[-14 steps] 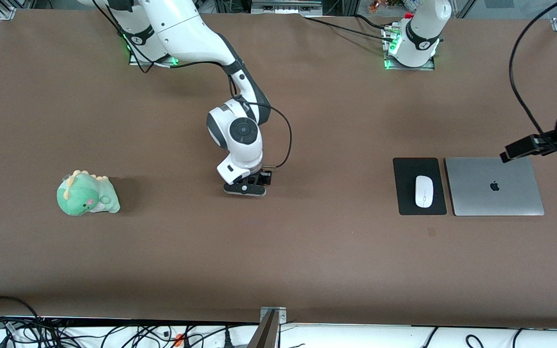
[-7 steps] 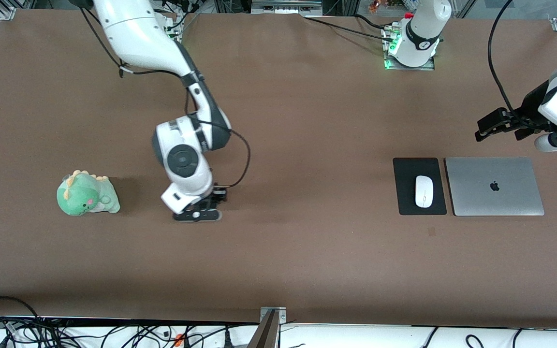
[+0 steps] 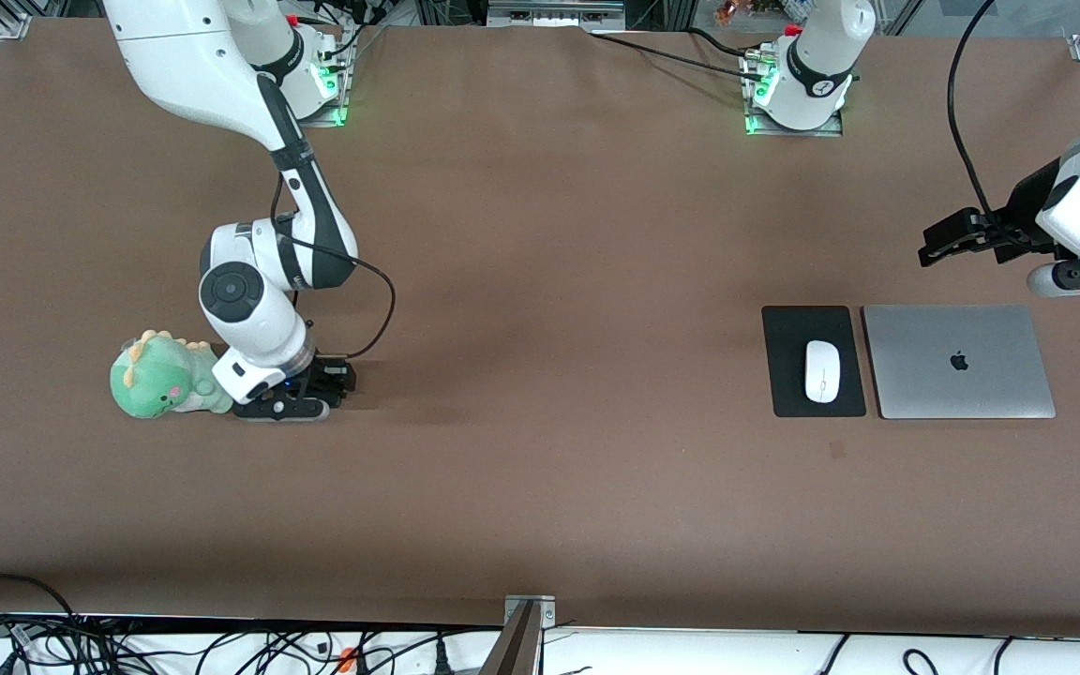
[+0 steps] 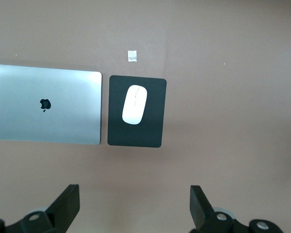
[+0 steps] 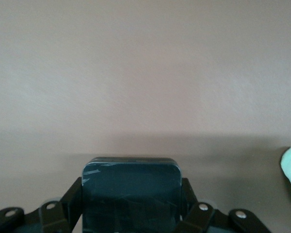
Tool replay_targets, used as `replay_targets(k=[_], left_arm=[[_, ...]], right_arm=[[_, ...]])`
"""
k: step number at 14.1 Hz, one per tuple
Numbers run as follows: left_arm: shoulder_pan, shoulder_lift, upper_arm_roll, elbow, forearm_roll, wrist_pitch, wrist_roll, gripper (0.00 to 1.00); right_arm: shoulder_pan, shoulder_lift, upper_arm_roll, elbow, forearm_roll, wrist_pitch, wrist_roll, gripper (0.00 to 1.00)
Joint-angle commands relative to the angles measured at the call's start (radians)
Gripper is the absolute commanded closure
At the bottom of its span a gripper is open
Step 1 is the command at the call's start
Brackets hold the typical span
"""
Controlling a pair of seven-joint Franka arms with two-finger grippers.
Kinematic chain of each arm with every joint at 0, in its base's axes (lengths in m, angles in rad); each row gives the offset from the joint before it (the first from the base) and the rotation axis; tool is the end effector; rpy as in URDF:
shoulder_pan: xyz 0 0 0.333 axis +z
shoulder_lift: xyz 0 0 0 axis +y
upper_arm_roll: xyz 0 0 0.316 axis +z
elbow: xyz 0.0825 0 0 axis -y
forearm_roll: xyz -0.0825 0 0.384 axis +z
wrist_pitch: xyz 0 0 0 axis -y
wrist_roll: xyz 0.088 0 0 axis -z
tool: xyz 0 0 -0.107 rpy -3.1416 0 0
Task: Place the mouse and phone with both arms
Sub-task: 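Carry the black phone beside the green plush and lower it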
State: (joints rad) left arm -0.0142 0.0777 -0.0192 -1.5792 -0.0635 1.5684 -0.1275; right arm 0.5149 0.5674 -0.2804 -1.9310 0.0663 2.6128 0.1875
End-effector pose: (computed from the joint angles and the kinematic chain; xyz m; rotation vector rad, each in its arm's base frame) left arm 0.5741 -0.0256 0.5767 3.0770 0.1490 -0.1440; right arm 0.6186 0.1555 0.2140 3.0538 0.0673 0.2421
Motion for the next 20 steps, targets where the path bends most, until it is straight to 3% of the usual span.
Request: replay_targets(k=[1, 5, 6, 7, 9, 13, 18, 20], left_arm=[[-0.010, 0.051, -0.002, 0.027, 0.016, -0.015, 0.023, 0.00], [-0.012, 0.056, -0.002, 0.050, 0.016, -0.015, 0.026, 0.00], [-0.010, 0.056, -0.002, 0.051, 0.016, -0.015, 0.026, 0.00], [-0.010, 0.056, -0.001, 0.051, 0.014, -0.013, 0.028, 0.00], [-0.009, 0.059, -0.001, 0.051, 0.016, -0.013, 0.031, 0.00], [-0.001, 0.062, 0.001, 0.062, 0.014, -0.013, 0.031, 0.00], [-0.012, 0.062, -0.001, 0.068, 0.008, -0.013, 0.023, 0.00], [-0.012, 0.062, -0.001, 0.071, 0.008, -0.007, 0.022, 0.00]], right_arm=[[-0.029, -0.055, -0.006, -0.138, 0.001, 0.139, -0.081, 0.91], [-0.059, -0.040, -0.005, -0.178, 0.001, 0.219, -0.120, 0.91], [-0.061, -0.032, -0.005, -0.178, 0.001, 0.223, -0.120, 0.86], [-0.064, -0.018, -0.005, -0.175, 0.001, 0.230, -0.120, 0.71], [-0.065, -0.008, 0.000, -0.171, 0.000, 0.233, -0.125, 0.00], [-0.064, -0.011, 0.001, -0.160, 0.000, 0.216, -0.137, 0.00], [-0.067, -0.043, 0.001, -0.053, 0.004, 0.004, -0.135, 0.00], [-0.072, -0.078, 0.000, -0.008, 0.102, -0.095, -0.135, 0.00]])
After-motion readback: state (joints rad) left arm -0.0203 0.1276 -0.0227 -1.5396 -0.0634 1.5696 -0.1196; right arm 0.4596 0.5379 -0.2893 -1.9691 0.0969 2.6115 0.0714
